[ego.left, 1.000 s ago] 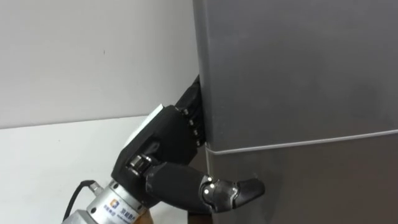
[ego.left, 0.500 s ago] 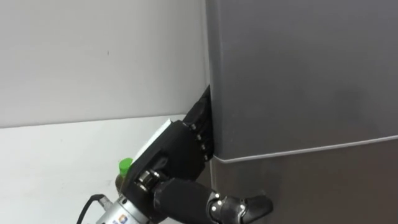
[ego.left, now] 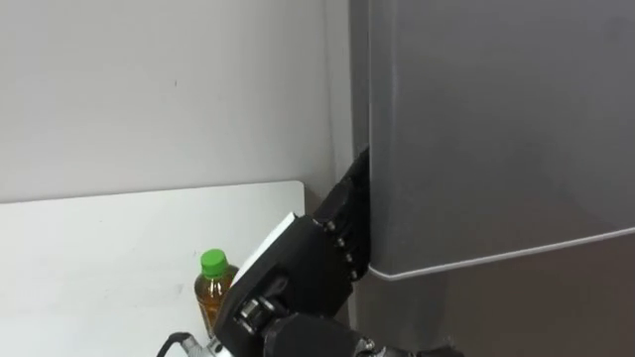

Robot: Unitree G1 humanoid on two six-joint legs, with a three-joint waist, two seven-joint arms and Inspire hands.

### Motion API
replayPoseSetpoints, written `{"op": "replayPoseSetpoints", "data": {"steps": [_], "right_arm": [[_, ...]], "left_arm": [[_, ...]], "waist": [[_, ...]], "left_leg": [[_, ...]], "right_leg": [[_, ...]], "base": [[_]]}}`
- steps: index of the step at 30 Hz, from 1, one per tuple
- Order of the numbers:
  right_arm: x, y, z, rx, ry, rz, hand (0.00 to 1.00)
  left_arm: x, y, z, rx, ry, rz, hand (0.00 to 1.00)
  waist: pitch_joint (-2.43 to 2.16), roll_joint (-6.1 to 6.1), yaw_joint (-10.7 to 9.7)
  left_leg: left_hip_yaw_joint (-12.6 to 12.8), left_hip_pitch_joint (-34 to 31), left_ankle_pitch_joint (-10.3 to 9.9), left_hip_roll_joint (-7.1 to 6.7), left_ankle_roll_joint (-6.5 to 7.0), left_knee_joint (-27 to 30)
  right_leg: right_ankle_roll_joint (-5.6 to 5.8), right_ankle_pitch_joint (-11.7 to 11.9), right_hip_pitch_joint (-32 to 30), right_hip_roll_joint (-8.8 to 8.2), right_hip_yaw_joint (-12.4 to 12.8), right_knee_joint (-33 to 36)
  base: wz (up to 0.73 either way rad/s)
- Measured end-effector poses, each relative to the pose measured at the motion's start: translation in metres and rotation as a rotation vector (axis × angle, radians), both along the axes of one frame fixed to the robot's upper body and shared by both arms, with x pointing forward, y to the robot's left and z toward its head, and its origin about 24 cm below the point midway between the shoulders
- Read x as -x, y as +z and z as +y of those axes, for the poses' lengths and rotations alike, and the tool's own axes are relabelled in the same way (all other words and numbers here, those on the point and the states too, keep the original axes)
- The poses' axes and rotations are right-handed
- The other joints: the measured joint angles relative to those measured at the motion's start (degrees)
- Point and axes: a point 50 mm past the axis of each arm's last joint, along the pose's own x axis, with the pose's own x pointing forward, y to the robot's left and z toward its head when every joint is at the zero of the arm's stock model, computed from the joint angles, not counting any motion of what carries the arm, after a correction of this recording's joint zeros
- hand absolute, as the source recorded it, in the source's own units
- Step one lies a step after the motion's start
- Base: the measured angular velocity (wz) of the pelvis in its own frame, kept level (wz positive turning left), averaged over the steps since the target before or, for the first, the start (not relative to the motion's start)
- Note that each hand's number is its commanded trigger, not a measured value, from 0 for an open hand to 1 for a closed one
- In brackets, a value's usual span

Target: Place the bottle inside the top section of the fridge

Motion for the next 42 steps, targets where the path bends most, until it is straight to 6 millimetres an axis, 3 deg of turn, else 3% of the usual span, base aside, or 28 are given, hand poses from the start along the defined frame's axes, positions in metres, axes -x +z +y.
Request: {"op": "replayPoseSetpoints", "data": {"steps": [5,17,27,31,36,37,38,42], "right_arm": [[-0.004,0.001,0.000,0.005,0.002,-0.014,0.00],[-0.002,0.000,-0.002,0.021,-0.004,-0.012,0.00],[0.000,-0.001,0.001,0.013,-0.001,-0.002,0.00],[0.001,-0.001,0.001,0.016,-0.004,0.001,0.00],[-0.003,0.000,0.001,0.018,-0.003,-0.022,0.00],[-0.005,0.000,0.002,0.017,0.001,-0.029,0.00],[-0.007,0.000,0.003,0.015,0.003,-0.036,0.00],[-0.014,0.001,0.004,-0.005,0.014,-0.053,0.00]], "left_arm": [[0.002,-0.001,-0.006,0.002,-0.026,-0.001,0.00],[0.004,-0.002,-0.010,0.003,-0.051,-0.004,0.00],[0.008,-0.005,-0.018,0.009,-0.106,-0.019,0.00],[0.009,-0.007,-0.020,0.009,-0.131,-0.028,0.00],[0.003,-0.023,-0.043,-0.035,-0.227,0.041,0.00],[0.003,-0.030,-0.051,-0.061,-0.270,0.065,0.00],[0.006,-0.037,-0.059,-0.099,-0.323,0.091,0.00],[0.022,-0.048,-0.077,-0.147,-0.496,0.119,0.00]], "waist": [[0.02,0.01,-1.0],[0.14,-0.01,-1.5],[0.48,-0.48,-1.5],[0.33,-0.27,-1.9],[0.50,-0.26,-3.2],[0.73,-0.18,-3.9],[1.01,-0.12,-4.8],[1.27,0.04,-7.5]], "left_leg": [[0.8,0.0,-0.1,-0.18,0.45,-0.1],[3.3,0.3,-0.4,-0.17,1.29,-0.6],[3.5,0.3,-0.5,-0.18,1.72,-0.7],[3.7,0.4,-0.6,-0.19,1.94,-0.7],[5.0,0.5,-0.7,-0.20,2.16,-0.8],[5.3,0.6,-0.8,-0.20,2.22,-0.8],[5.4,0.6,-0.8,-0.20,2.23,-0.9],[6.6,0.3,-0.8,-0.05,2.17,-1.3]], "right_leg": [[0.71,0.5,-0.1,-0.26,1.0,-0.1],[1.15,1.0,-0.3,-0.41,2.3,-0.1],[1.75,1.6,-0.4,-0.30,4.6,-0.2],[1.93,1.7,-0.5,-0.30,5.6,-0.1],[1.99,1.9,-0.3,-0.42,6.9,-0.2],[1.99,1.9,-0.3,-0.42,6.8,-0.2],[2.00,1.9,-0.4,-0.41,6.9,-0.2],[2.13,1.8,-1.3,-0.28,6.9,-0.4]], "base": [[-0.01],[-0.05],[0.00],[0.00],[-0.07],[-0.15],[-0.12],[-0.21]]}}
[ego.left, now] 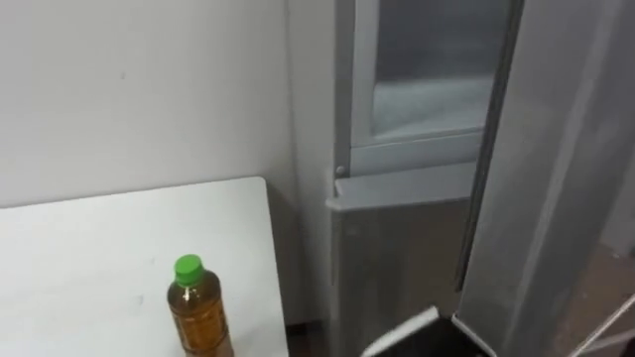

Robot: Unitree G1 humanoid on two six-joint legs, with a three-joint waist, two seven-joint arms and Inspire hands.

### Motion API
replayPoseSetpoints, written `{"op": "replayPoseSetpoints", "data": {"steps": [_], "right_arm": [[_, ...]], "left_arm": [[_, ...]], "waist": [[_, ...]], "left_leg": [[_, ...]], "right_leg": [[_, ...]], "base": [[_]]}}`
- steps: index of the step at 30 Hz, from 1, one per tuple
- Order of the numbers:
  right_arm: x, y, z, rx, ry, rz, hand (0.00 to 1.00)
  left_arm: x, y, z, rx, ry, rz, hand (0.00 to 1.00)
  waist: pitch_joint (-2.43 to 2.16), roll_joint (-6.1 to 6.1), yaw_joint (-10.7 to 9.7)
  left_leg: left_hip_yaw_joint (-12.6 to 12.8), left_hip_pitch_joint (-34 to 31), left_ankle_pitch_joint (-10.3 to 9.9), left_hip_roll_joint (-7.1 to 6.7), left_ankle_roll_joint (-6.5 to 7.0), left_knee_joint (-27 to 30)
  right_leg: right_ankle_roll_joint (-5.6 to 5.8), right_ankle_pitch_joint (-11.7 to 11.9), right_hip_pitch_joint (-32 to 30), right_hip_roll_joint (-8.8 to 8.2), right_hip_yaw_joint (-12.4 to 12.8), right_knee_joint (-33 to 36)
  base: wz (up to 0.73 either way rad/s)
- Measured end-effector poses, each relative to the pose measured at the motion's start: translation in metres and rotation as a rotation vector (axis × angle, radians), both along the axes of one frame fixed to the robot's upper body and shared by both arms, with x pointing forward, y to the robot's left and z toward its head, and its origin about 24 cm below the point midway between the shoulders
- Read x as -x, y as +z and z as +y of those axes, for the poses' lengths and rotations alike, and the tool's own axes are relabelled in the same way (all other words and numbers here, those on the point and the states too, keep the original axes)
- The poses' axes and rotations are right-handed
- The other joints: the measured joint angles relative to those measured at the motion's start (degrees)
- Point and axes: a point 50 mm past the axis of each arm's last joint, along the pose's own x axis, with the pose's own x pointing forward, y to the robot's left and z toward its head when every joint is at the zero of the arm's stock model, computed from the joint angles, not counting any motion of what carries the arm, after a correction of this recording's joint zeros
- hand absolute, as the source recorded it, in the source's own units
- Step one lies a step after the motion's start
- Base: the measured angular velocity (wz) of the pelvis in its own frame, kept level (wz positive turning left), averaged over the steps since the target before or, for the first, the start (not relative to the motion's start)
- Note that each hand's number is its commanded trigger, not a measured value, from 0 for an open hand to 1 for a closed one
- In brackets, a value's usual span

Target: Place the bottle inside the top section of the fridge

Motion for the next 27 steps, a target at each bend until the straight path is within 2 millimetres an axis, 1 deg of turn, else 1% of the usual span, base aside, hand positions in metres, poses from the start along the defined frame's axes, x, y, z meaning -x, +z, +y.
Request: {"op": "replayPoseSetpoints", "data": {"steps": [3,6,13,20,27], "right_arm": [[-0.0015,0.0003,0.0007,-0.011,-0.005,-0.008,0.00],[-0.0016,0.0003,0.0016,-0.015,0.003,-0.011,0.00],[-0.0017,0.0003,0.0025,-0.026,0.010,-0.012,0.00],[-0.0023,0.0004,0.0030,-0.026,0.014,-0.013,0.00],[-0.0024,0.0003,0.0036,-0.026,0.015,-0.013,0.00]], "left_arm": [[0.0019,0.0054,-0.0043,0.006,-0.079,-0.042,0.00],[0.0027,0.0092,-0.0067,0.009,-0.127,-0.071,0.00],[0.0089,0.0078,-0.0107,0.007,-0.201,-0.080,0.00],[0.0080,0.0038,-0.0103,-0.004,-0.207,-0.067,0.00],[0.0076,0.0022,-0.0101,-0.008,-0.210,-0.062,0.00]], "waist": [[-0.01,0.05,-1.1],[0.00,0.02,-1.3],[-0.03,-0.13,-1.3],[-0.05,-0.32,-1.1],[-0.08,-0.43,-1.2]], "left_leg": [[0.0,0.0,-0.1,0.06,-0.17,0.0],[0.1,0.1,-0.1,0.09,-0.22,0.1],[0.5,0.3,-0.1,0.09,-0.21,0.4],[1.5,0.2,-0.1,0.22,-0.19,0.5],[1.6,0.2,-0.1,0.22,-0.19,0.5]], "right_leg": [[0.01,0.0,0.1,0.09,0.0,-0.5],[0.00,0.0,0.0,0.14,-0.1,-0.6],[0.00,0.0,0.0,0.06,-0.1,-0.3],[-0.02,0.0,-0.8,0.05,-0.1,0.4],[-0.02,0.0,-0.8,0.04,0.0,0.4]], "base": [[-0.06],[-0.01],[-0.01],[-0.07],[-0.01]]}}
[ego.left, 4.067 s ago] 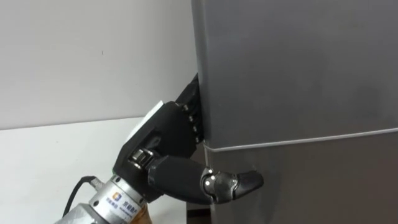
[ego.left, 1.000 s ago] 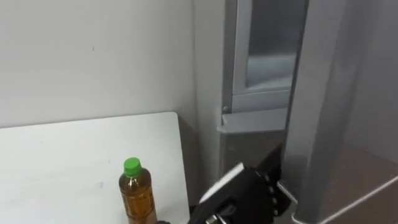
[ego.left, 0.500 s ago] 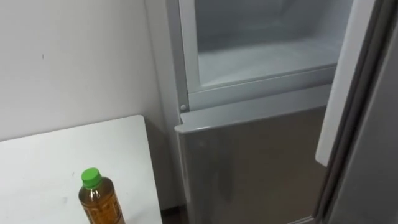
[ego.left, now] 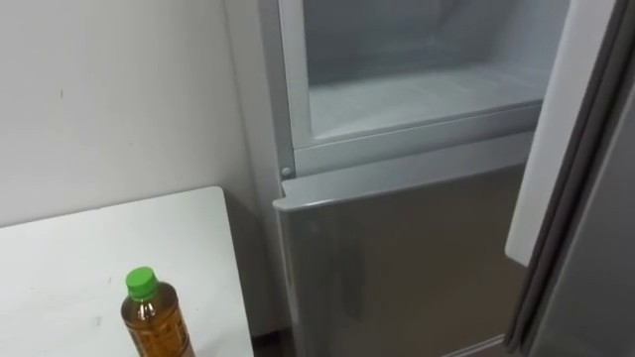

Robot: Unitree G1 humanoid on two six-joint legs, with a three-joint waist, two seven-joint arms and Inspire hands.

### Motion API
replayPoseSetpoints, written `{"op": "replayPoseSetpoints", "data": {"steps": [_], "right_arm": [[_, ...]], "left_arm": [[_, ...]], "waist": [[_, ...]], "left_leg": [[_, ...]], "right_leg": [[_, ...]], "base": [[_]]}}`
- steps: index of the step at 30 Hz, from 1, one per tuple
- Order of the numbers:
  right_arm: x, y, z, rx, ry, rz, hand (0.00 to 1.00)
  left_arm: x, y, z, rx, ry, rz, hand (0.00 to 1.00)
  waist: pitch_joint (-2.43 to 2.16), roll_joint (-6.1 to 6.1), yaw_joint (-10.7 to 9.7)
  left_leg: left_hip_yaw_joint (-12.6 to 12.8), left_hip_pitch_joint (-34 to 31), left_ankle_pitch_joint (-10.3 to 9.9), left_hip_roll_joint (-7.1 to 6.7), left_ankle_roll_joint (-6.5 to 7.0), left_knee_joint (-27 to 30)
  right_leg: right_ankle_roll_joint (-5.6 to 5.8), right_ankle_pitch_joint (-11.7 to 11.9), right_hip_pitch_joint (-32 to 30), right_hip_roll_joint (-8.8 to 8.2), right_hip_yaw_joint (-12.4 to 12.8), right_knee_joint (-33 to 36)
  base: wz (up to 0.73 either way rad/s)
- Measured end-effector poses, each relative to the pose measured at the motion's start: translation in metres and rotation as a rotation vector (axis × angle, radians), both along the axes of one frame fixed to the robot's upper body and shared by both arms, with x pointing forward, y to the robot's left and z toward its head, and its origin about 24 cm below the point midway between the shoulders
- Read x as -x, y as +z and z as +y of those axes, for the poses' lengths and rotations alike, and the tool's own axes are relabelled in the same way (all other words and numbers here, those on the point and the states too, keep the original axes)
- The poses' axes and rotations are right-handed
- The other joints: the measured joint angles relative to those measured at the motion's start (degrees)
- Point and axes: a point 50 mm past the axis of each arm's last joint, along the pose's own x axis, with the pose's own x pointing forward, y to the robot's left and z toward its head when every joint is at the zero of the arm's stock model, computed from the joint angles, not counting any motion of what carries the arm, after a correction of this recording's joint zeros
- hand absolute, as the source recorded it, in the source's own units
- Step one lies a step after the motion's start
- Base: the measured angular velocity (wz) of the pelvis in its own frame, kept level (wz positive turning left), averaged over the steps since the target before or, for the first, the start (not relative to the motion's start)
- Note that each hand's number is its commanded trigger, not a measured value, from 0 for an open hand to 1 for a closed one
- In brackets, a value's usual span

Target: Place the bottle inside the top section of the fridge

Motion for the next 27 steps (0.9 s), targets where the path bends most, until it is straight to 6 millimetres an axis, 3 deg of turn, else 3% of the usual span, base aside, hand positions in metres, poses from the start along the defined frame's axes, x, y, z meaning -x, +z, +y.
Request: {"op": "replayPoseSetpoints", "data": {"steps": [12,17,27], "right_arm": [[0.000,0.000,0.001,0.000,0.008,0.000,0.00],[0.003,-0.001,0.002,0.011,0.003,0.005,0.00],[0.016,-0.003,0.000,0.011,-0.032,0.004,0.00]], "left_arm": [[0.000,0.001,0.000,0.003,0.003,0.000,0.00],[-0.007,0.013,0.003,0.046,0.073,-0.021,0.00],[-0.017,0.018,0.013,-0.008,0.167,-0.117,0.00]], "waist": [[-0.04,-0.11,0.3],[-0.23,-0.27,1.5],[-0.96,-1.08,4.8]], "left_leg": [[0.1,0.0,0.0,0.01,0.00,-0.1],[0.2,0.0,0.0,0.05,-0.02,-0.1],[0.2,0.1,0.0,0.10,-0.06,0.0]], "right_leg": [[0.00,0.0,-0.1,0.05,0.1,0.0],[-0.01,0.0,-0.2,0.10,0.1,0.0],[-0.07,0.0,-0.1,0.13,0.2,-0.1]], "base": [[0.00],[0.00],[0.00]]}}
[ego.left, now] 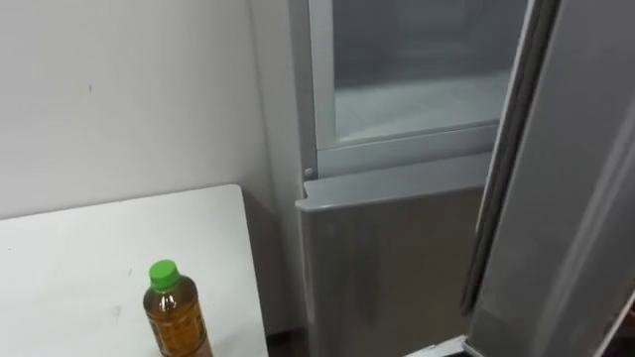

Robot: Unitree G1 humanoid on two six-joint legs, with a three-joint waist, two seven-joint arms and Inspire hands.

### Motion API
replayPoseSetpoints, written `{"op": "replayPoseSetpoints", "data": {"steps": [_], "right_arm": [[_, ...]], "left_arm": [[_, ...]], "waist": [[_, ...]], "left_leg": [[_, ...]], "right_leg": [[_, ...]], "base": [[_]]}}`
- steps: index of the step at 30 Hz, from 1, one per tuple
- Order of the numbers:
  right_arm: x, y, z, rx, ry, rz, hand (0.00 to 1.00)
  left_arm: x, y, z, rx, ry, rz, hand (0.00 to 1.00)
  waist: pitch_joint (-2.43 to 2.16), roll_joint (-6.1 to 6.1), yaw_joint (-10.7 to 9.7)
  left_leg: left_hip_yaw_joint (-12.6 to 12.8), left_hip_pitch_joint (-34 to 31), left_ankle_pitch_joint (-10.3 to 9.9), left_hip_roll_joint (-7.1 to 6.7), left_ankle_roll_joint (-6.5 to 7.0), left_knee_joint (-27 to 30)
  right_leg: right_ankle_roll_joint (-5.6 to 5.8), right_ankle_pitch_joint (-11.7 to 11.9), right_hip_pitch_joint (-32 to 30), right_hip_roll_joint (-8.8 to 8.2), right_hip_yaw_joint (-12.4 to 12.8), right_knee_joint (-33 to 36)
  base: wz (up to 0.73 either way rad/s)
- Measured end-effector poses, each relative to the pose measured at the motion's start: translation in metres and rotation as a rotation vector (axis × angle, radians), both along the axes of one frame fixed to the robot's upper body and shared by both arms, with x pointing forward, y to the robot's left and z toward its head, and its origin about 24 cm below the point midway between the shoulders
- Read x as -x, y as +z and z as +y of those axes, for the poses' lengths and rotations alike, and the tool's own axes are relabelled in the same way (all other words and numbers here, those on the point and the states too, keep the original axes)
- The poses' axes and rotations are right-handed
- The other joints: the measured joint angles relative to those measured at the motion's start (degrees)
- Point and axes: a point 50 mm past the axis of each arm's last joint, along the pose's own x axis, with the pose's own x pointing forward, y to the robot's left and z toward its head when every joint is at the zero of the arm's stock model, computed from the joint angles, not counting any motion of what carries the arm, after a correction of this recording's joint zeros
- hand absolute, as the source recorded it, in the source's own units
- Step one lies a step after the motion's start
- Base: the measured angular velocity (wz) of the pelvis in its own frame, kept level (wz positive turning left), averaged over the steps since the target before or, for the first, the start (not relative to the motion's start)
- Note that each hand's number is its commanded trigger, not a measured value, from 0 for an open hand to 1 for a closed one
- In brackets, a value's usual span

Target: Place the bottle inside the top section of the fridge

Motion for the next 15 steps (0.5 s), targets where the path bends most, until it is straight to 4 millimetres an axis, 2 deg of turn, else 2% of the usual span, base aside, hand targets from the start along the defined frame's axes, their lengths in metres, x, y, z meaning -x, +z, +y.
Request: {"op": "replayPoseSetpoints", "data": {"steps": [4,9,15], "right_arm": [[0.001,0.000,0.001,-0.006,0.004,-0.005,0.00],[0.005,-0.001,0.000,-0.006,-0.026,0.003,0.00],[0.006,-0.003,0.004,-0.013,-0.050,-0.001,0.00]], "left_arm": [[-0.007,0.005,0.009,-0.021,0.077,-0.042,0.00],[-0.010,0.006,0.011,-0.030,0.130,-0.054,0.00],[-0.015,0.011,0.018,-0.072,0.194,-0.127,0.00]], "waist": [[0.00,-0.02,0.2],[0.01,-0.04,1.6],[0.04,-0.09,1.6]], "left_leg": [[-0.2,-0.2,0.0,0.00,0.00,0.1],[-0.2,-0.2,0.0,0.00,0.00,0.1],[-0.2,-0.5,0.0,0.00,-0.01,0.0]], "right_leg": [[-0.02,0.0,0.0,-0.01,-0.1,-0.1],[-0.02,0.0,0.1,0.00,-0.1,0.0],[-0.02,0.0,-0.1,0.03,0.0,-0.1]], "base": [[0.01],[0.00],[0.00]]}}
